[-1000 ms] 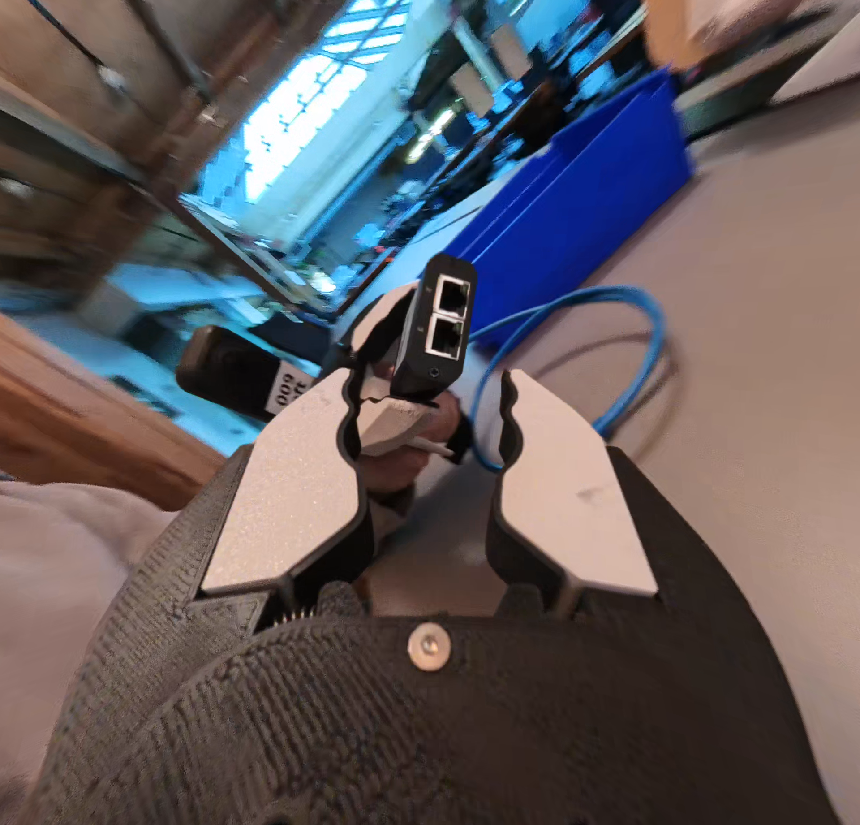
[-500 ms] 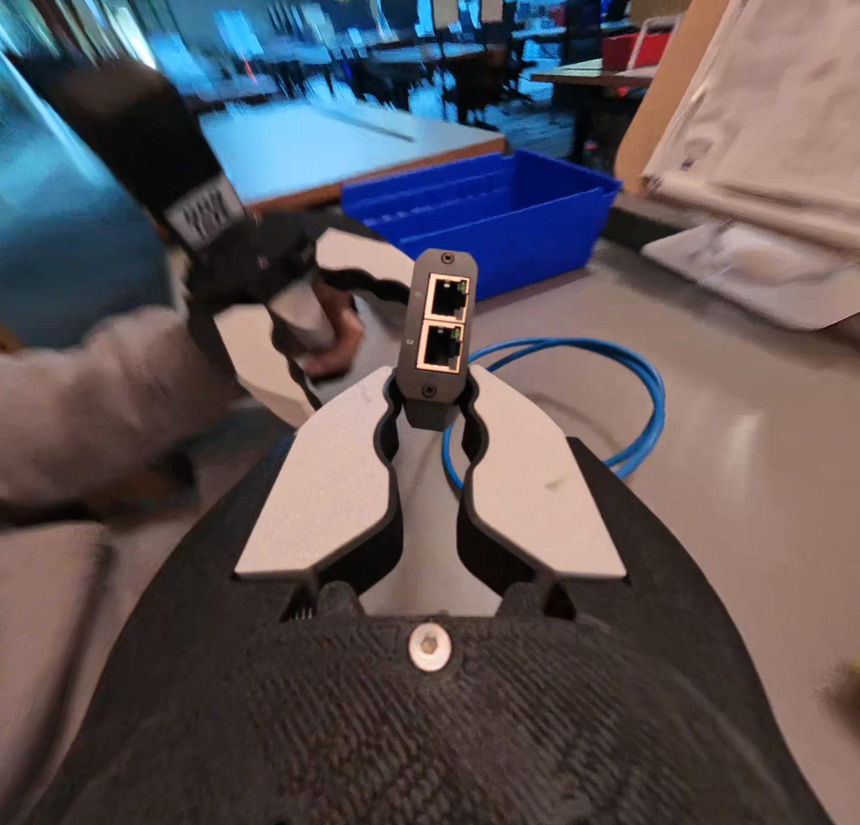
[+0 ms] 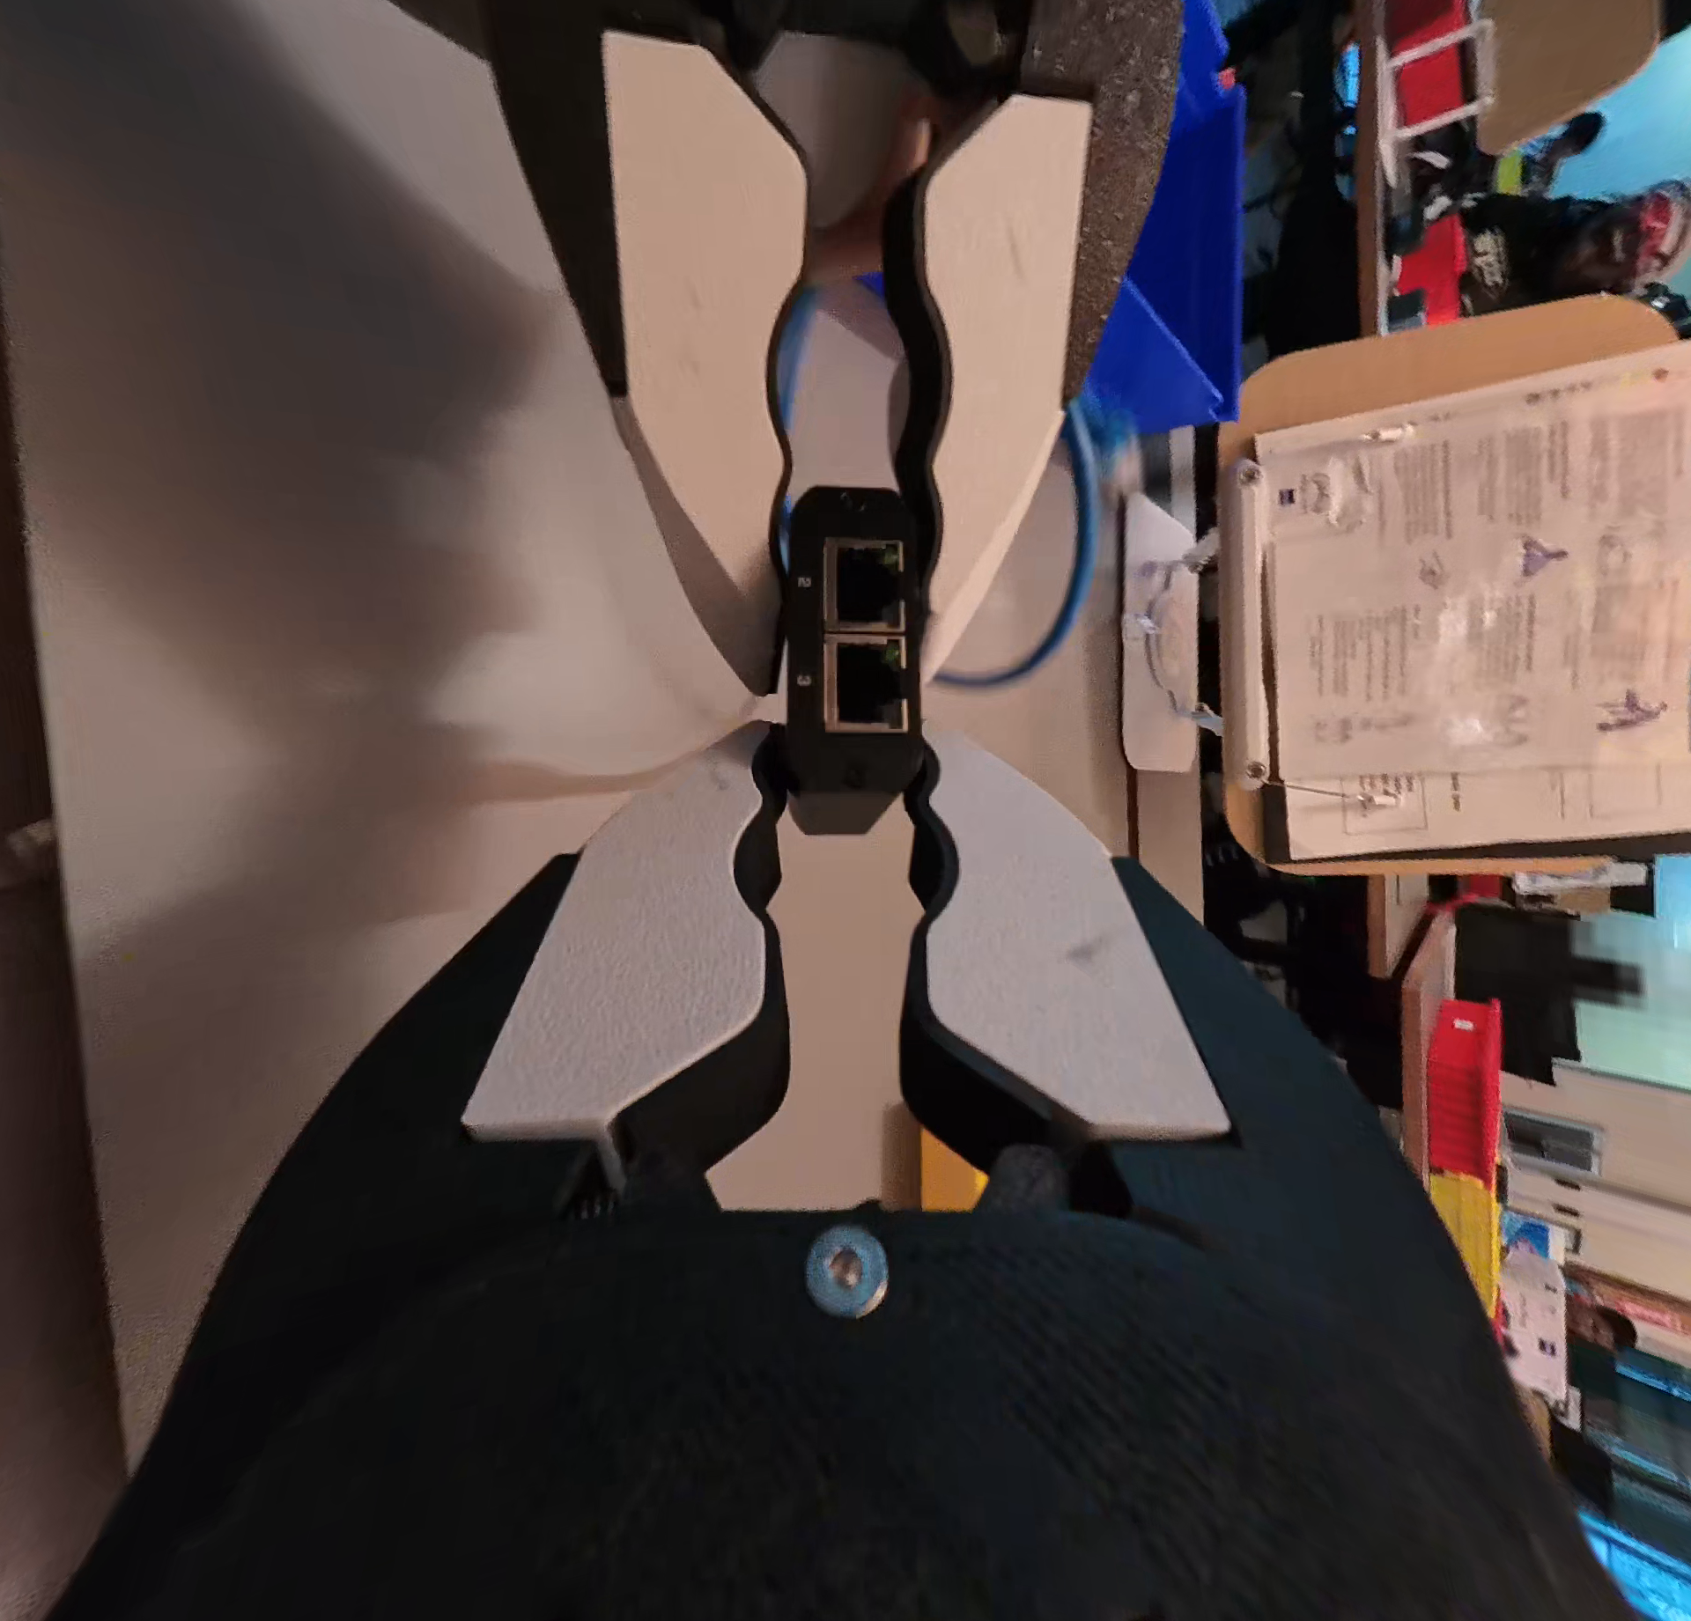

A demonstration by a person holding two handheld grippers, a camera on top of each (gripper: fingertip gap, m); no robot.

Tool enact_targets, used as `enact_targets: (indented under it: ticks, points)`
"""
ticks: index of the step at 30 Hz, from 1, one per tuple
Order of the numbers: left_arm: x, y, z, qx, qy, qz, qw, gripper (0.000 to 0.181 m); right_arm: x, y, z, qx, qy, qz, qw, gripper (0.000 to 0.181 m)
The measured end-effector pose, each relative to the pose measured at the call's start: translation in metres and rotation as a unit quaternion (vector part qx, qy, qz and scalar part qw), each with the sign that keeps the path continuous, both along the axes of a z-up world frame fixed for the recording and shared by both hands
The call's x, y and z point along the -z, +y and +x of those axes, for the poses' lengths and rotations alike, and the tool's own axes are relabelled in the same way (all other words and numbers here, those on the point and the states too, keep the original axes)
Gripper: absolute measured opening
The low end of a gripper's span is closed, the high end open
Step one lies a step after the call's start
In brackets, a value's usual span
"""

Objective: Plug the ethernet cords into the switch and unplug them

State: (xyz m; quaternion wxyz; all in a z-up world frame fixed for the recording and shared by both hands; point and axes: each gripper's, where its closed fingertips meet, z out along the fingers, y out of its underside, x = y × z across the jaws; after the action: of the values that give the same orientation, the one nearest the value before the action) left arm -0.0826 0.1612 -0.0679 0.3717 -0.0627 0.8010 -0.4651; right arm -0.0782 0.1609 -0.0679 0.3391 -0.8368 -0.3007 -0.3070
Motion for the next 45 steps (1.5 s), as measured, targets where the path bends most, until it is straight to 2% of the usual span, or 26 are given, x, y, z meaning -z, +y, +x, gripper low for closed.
enact_targets:
  ticks: [1,3,5,7,9,12,14,17,18,19,23,26,29,31,33,38,41,45]
  points:
    - [0.0,0.001,0.003,-0.013,0.007,-0.002,1.0,0.026,-0.001,0.002,0.005,0.009,0.003,0.019,1.0,0.027]
    - [-0.007,0.007,0.013,-0.049,0.017,-0.046,0.998,0.025,-0.013,0.007,0.02,0.046,0.017,0.097,0.994,0.035]
    - [-0.021,0.017,0.022,-0.082,0.034,-0.127,0.988,0.024,-0.021,0.01,0.031,0.077,0.063,0.169,0.981,0.058]
    - [-0.037,0.029,0.031,-0.114,0.061,-0.237,0.963,0.024,-0.03,0.016,0.034,0.091,0.122,0.245,0.957,0.074]
    - [-0.052,0.032,0.032,-0.096,0.096,-0.349,0.927,0.024,-0.041,0.024,0.035,0.1,0.147,0.317,0.932,0.077]
    - [-0.063,0.033,0.035,-0.072,0.158,-0.482,0.859,0.024,-0.045,0.029,0.045,0.132,0.105,0.352,0.921,0.083]
    - [-0.059,0.026,0.037,-0.055,0.211,-0.523,0.824,0.024,-0.045,0.028,0.052,0.149,0.061,0.353,0.922,0.088]
    - [-0.052,0.014,0.04,-0.04,0.235,-0.534,0.811,0.024,-0.041,0.027,0.053,0.138,0.01,0.33,0.934,0.079]
    - [-0.05,0.01,0.04,-0.034,0.241,-0.53,0.812,0.024,-0.037,0.027,0.053,0.132,-0.005,0.314,0.94,0.066]
    - [-0.048,0.006,0.04,-0.031,0.242,-0.525,0.815,0.024,-0.036,0.024,0.055,0.134,-0.02,0.308,0.942,0.063]
    - [-0.042,-0.003,0.037,-0.016,0.234,-0.489,0.84,0.024,-0.029,0.019,0.053,0.099,0.002,0.263,0.96,0.063]
    - [-0.032,-0.007,0.03,-0.004,0.208,-0.394,0.895,0.026,-0.025,0.006,0.054,0.079,-0.021,0.189,0.979,0.063]
    - [-0.023,-0.002,0.023,-0.03,0.098,-0.24,0.965,0.051,-0.017,-0.016,0.056,0.055,-0.092,0.053,0.993,0.062]
    - [-0.018,0.002,0.022,-0.056,0.021,-0.139,0.988,0.065,-0.009,-0.024,0.053,0.027,-0.131,-0.031,0.991,0.062]
    - [-0.016,-0.002,0.022,-0.066,-0.041,-0.087,0.993,0.073,-0.008,-0.025,0.049,0.012,-0.157,-0.08,0.984,0.062]
    - [-0.007,-0.016,0.025,-0.075,-0.101,-0.017,0.992,0.07,-0.003,-0.019,0.038,-0.025,-0.182,-0.156,0.971,0.062]
    - [-0.006,-0.019,0.028,-0.084,-0.117,-0.014,0.989,0.069,-0.003,-0.015,0.03,-0.038,-0.178,-0.165,0.969,0.062]
    - [-0.008,-0.02,0.029,-0.081,-0.112,-0.053,0.989,0.067,-0.004,-0.014,0.03,-0.039,-0.175,-0.167,0.969,0.062]
